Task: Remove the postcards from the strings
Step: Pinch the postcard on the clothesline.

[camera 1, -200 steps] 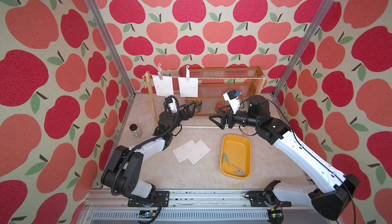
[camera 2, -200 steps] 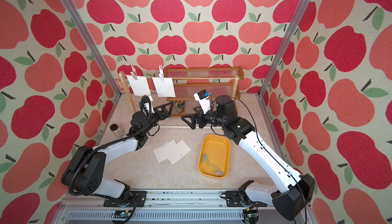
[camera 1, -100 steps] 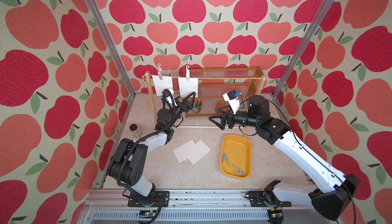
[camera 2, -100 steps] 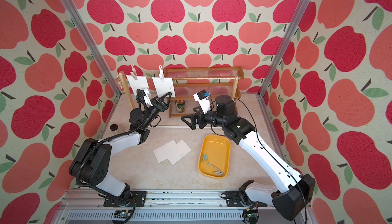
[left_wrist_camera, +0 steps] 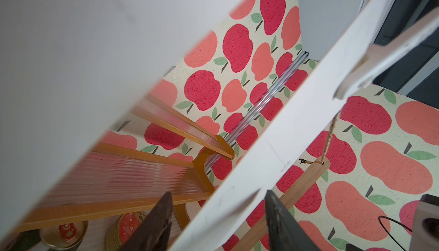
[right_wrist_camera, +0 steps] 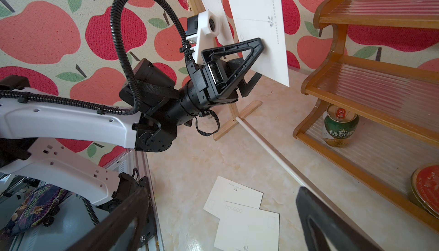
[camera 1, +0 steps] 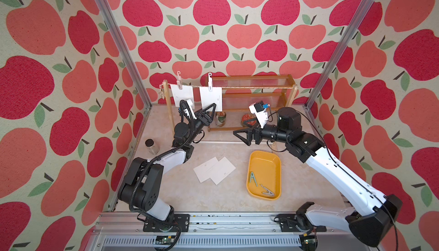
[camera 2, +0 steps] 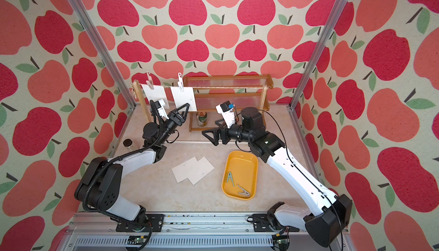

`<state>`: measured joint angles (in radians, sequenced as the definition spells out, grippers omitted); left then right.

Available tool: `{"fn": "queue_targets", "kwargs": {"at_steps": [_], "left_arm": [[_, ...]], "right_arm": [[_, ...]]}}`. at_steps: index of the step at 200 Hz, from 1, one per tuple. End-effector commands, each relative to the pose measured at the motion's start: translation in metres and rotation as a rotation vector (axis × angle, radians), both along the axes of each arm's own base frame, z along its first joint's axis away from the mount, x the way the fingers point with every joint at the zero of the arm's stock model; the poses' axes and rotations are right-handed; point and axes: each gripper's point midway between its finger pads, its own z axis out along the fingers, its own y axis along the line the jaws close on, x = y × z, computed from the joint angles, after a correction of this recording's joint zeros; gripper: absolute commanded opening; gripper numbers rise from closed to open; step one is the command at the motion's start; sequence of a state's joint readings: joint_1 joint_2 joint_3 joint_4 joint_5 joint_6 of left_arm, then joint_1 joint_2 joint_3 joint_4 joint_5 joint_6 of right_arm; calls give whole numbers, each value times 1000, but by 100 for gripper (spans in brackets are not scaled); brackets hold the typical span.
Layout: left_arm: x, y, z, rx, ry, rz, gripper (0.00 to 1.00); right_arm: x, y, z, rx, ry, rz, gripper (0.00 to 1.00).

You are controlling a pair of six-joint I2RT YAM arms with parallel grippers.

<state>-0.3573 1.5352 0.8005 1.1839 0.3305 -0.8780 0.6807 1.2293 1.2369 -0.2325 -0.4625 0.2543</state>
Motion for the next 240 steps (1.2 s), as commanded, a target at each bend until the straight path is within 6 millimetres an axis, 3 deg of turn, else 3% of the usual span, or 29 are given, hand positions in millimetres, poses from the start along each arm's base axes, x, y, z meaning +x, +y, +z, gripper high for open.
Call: {"fn": "queue_targets", "kwargs": {"at_steps": [1, 42, 62, 101, 143, 240], "left_arm": [[-16, 2, 15, -3, -29, -25, 54], [-25, 6, 15, 8, 10, -22, 44], [-29, 7, 16, 12, 20, -25, 33], [-35, 9, 21, 18, 38, -23, 25], [-35, 12, 20, 37, 95, -8, 0], [-30, 12, 40, 45, 79, -24, 0]], "right_arm": [[-1, 4, -5, 3, 2, 15, 99], [0, 5, -3, 5, -3, 16, 99], [0, 7, -2, 5, -3, 20, 99], [-1, 9, 2, 8, -13, 29, 99], [-1, 10, 11, 10, -31, 42, 96], [7, 28, 70, 59, -141, 111, 93]]}}
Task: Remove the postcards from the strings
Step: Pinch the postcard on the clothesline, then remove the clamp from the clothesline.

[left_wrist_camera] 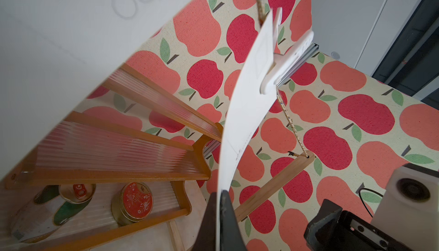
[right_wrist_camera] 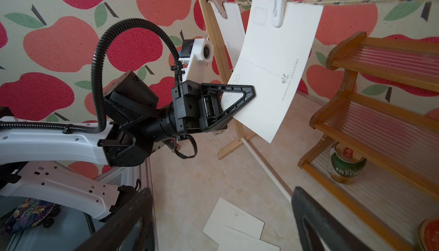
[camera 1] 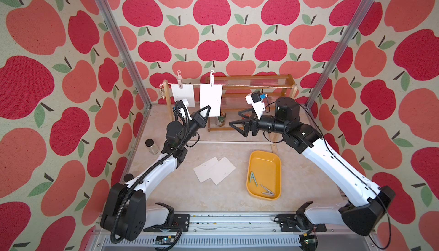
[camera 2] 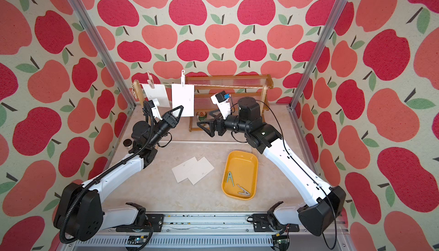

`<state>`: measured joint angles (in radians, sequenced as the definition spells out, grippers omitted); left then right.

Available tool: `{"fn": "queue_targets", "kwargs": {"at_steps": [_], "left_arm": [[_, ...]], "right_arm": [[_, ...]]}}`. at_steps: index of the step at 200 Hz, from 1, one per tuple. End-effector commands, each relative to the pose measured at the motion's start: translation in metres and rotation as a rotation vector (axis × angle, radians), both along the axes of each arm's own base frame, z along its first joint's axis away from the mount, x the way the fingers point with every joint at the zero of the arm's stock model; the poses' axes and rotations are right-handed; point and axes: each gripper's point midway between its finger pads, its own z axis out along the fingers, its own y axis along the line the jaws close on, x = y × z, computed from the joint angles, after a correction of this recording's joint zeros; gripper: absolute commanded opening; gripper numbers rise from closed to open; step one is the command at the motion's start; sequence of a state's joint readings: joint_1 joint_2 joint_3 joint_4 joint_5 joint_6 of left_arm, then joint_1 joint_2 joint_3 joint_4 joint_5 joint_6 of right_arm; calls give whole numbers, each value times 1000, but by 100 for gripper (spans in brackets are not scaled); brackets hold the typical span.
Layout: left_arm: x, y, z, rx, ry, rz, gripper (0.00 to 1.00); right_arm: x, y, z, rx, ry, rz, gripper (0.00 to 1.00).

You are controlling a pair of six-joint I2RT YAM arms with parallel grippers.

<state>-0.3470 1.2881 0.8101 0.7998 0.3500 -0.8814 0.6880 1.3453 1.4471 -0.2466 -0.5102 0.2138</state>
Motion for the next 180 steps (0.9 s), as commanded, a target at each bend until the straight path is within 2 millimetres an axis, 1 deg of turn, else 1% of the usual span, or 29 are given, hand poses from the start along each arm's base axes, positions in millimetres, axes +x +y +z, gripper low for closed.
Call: {"fn": "queue_targets", "kwargs": {"at_steps": [1, 26, 50, 53, 62, 70, 72, 86, 100, 104, 106, 107, 109, 115, 131, 143, 165, 180], "left_arm": [[0, 0, 19, -3, -40, -16, 0], [2, -2, 23, -6, -46, -28, 0], [5, -6, 24, -15, -51, -45, 0], [5, -6, 24, -16, -50, -48, 0], [6, -7, 25, -21, -52, -52, 0], [6, -7, 26, -22, -56, -54, 0], [6, -7, 26, -23, -56, -54, 0], [7, -7, 27, -28, -59, -54, 0], [7, -7, 30, -29, -66, -54, 0], [7, -7, 30, -29, -69, -54, 0], [7, -7, 30, -29, -70, -54, 0], [7, -7, 30, -29, -70, -54, 0], [7, -7, 31, -29, -71, -54, 0], [7, -7, 31, -30, -72, -52, 0], [7, -7, 31, -30, -75, -53, 0], [8, -7, 32, -34, -77, -53, 0], [9, -7, 33, -40, -82, -53, 0], [10, -7, 33, -41, -81, -56, 0]], "right_arm": [[-5, 7, 21, 12, -53, 49, 93], [4, 12, 40, 17, -86, 48, 93], [13, 20, 62, 15, -119, 52, 92], [16, 22, 61, 10, -118, 53, 92], [20, 24, 72, 17, -126, 52, 91], [26, 27, 78, 19, -129, 53, 91], [28, 28, 76, 15, -124, 53, 91], [36, 33, 91, 35, -135, 56, 90], [47, 38, 100, 52, -127, 61, 90], [51, 40, 101, 55, -123, 62, 90], [54, 42, 98, 51, -114, 61, 90], [53, 41, 101, 56, -119, 62, 90], [57, 43, 100, 54, -114, 61, 90], [60, 44, 105, 62, -116, 62, 90], [72, 50, 111, 82, -114, 65, 90], [83, 54, 110, 98, -103, 66, 90], [98, 56, 116, 147, -85, 79, 89], [109, 59, 115, 174, -74, 87, 89]]}}
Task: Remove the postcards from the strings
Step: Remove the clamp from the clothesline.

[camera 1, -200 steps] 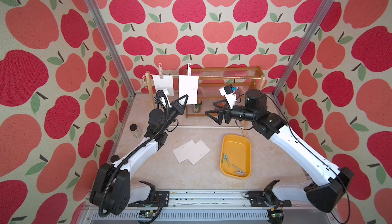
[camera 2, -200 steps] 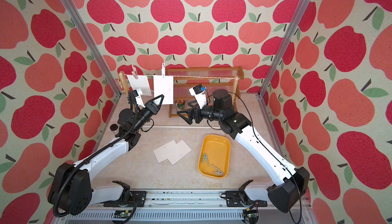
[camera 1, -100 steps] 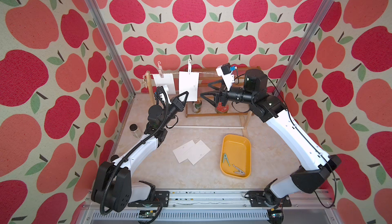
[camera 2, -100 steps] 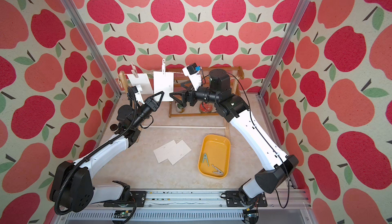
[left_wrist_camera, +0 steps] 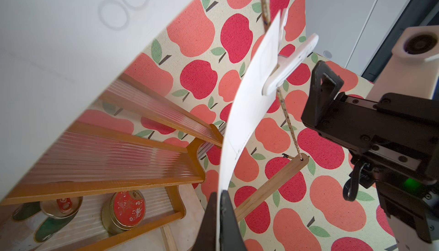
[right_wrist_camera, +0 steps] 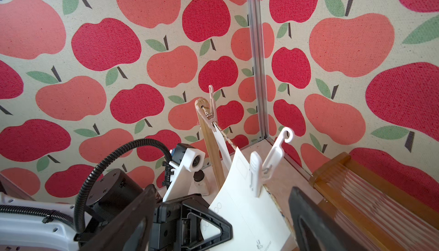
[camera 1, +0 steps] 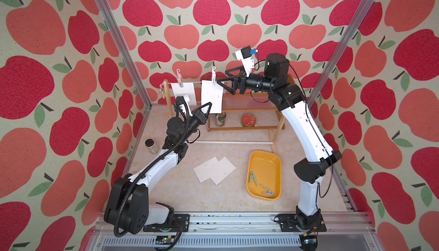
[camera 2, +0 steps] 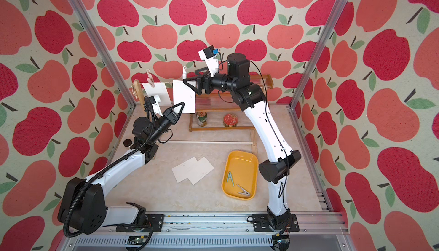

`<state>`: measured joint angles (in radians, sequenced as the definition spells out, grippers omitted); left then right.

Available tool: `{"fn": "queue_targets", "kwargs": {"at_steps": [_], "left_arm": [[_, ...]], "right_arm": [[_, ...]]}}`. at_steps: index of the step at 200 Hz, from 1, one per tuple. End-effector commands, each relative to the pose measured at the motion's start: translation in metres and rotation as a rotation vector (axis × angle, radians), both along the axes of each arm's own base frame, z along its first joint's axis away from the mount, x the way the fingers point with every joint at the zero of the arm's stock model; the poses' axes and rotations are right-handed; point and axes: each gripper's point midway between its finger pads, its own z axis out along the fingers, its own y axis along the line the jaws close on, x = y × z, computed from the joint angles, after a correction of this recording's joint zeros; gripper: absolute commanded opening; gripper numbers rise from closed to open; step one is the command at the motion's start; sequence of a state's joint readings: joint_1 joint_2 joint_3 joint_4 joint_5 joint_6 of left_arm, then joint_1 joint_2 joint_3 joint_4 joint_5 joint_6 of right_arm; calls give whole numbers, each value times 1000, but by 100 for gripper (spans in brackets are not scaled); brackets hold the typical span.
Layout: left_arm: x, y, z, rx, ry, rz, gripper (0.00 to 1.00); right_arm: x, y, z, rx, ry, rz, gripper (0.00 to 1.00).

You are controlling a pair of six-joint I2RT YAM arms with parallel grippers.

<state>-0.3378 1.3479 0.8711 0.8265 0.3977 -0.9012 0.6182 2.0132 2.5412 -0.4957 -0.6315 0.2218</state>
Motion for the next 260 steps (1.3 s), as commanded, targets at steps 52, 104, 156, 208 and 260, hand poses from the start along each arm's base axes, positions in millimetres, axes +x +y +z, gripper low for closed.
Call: {"fn": "queue_targets", "kwargs": {"at_steps": [52, 104, 156, 208, 260], "left_arm": [[2, -2, 21, -37, -57, -24, 0], [0, -1, 18, -36, -55, -25, 0], [-1, -1, 14, -29, -52, -30, 0], [-2, -2, 14, -37, -47, -36, 0], [0, -1, 13, -68, -39, -45, 0]], "right_arm": [[23, 21, 1, 130, 61, 103, 89], [41, 34, -6, 174, 83, 105, 90], [38, 52, -13, 193, 91, 139, 91], [25, 53, -9, 196, 89, 207, 69], [16, 49, -8, 183, 91, 248, 58]]}}
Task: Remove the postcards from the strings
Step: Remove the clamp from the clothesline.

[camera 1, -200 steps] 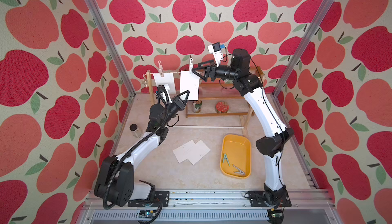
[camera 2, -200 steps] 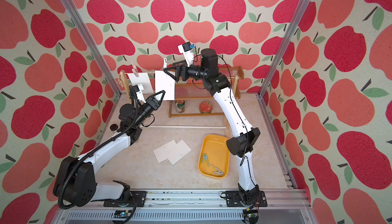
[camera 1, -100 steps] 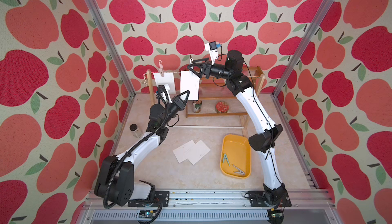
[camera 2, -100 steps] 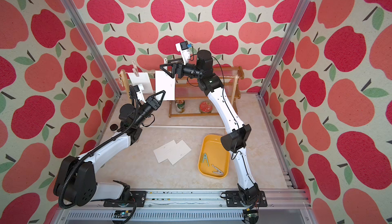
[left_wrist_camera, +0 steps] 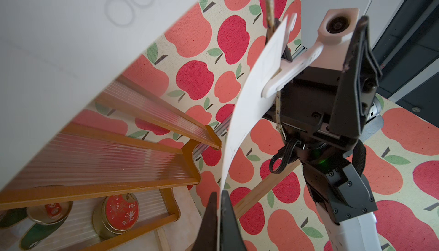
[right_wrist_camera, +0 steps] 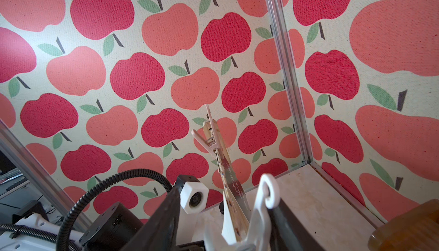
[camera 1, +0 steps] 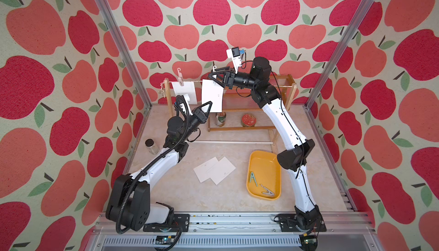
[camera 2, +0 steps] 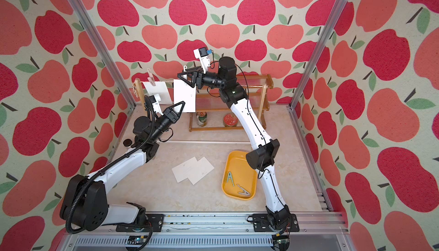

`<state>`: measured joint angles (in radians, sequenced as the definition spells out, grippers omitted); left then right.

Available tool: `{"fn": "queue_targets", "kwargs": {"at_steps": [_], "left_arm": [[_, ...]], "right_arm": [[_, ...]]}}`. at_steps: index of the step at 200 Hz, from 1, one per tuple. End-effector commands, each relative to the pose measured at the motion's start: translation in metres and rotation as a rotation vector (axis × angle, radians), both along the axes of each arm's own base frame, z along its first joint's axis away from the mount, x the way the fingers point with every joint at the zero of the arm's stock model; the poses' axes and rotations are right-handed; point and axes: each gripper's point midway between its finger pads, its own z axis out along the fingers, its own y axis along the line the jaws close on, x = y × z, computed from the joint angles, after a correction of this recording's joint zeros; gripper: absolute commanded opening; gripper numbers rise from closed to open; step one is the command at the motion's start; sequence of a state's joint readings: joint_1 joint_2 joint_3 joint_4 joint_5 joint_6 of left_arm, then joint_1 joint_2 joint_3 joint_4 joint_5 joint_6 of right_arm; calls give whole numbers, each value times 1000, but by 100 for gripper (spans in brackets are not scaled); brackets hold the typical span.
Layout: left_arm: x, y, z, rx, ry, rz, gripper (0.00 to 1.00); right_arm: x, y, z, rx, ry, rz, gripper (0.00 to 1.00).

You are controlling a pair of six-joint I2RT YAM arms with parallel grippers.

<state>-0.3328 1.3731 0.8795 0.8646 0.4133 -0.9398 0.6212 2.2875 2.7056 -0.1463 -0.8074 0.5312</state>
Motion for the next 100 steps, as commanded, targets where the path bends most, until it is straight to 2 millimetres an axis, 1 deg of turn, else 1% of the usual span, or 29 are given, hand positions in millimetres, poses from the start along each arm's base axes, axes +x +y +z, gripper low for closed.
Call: {"fn": "queue_targets", "kwargs": {"at_steps": [1, 18, 33, 47, 79, 100], "left_arm": [[-4, 1, 12, -38, -43, -26, 0], [-3, 1, 12, -56, -41, -38, 0], [-2, 0, 12, -68, -37, -49, 0], [-1, 1, 11, -78, -30, -52, 0], [1, 3, 10, -108, -24, -58, 0], [2, 4, 12, -117, -23, -64, 0]], "right_arm": [[-15, -1, 7, 6, -17, 57, 58], [-16, -2, 9, 7, -22, 60, 57], [-17, -3, 11, 11, -28, 61, 54], [-19, -4, 13, 14, -31, 62, 53], [-19, -4, 13, 13, -28, 62, 52], [-19, -4, 12, 11, -30, 60, 47]]}}
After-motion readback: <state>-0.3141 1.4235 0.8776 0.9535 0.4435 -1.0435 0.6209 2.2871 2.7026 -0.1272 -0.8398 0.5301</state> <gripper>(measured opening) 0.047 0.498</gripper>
